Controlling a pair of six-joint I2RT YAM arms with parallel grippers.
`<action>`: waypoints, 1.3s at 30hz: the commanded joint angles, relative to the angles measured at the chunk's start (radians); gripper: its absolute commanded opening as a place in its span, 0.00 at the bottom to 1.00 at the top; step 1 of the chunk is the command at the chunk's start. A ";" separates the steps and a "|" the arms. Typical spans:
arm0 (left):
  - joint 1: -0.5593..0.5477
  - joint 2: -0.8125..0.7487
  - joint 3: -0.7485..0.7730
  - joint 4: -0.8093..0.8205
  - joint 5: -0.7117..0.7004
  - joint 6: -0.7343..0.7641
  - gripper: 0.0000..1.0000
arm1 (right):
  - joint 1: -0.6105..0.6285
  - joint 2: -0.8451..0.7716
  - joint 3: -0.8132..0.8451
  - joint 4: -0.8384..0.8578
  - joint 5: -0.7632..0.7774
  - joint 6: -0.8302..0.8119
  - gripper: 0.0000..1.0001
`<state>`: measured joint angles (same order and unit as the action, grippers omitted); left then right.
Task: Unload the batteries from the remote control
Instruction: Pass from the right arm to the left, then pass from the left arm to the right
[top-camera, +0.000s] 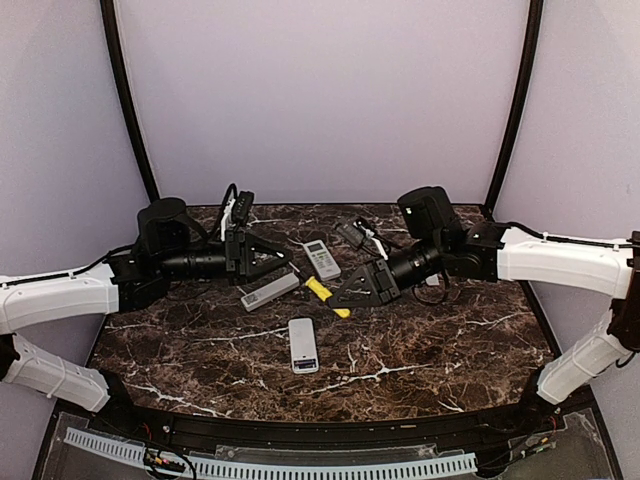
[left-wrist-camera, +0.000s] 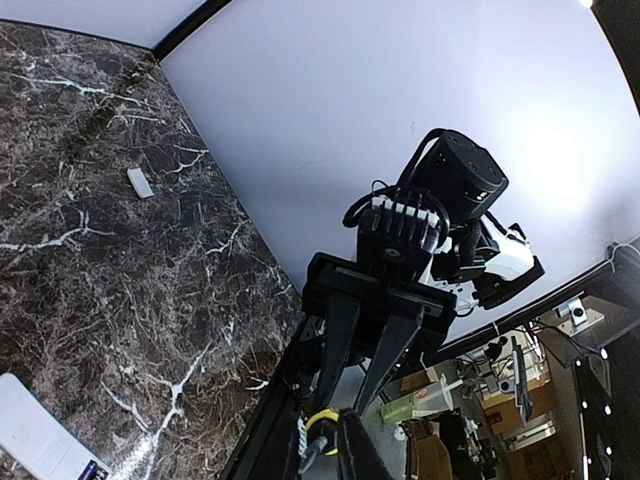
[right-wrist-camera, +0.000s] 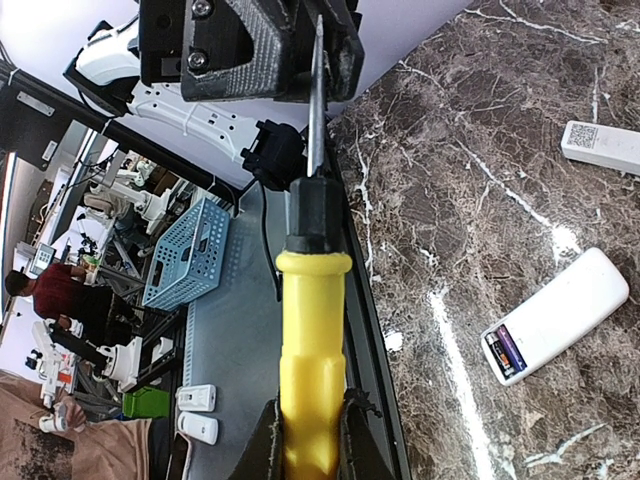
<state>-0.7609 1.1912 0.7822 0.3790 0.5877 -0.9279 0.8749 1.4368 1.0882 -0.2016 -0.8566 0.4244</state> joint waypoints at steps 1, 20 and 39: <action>0.005 -0.002 -0.016 0.037 0.015 -0.003 0.10 | -0.011 0.001 -0.002 0.046 -0.012 0.004 0.00; 0.005 -0.040 -0.054 0.219 -0.175 -0.161 0.00 | -0.031 -0.153 -0.114 0.286 0.249 0.224 0.82; 0.010 -0.068 -0.072 0.382 -0.220 -0.220 0.00 | 0.031 -0.165 -0.248 0.748 0.445 0.553 0.62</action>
<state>-0.7551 1.1553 0.7189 0.7124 0.3576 -1.1427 0.8787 1.2453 0.8207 0.4339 -0.3882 0.9562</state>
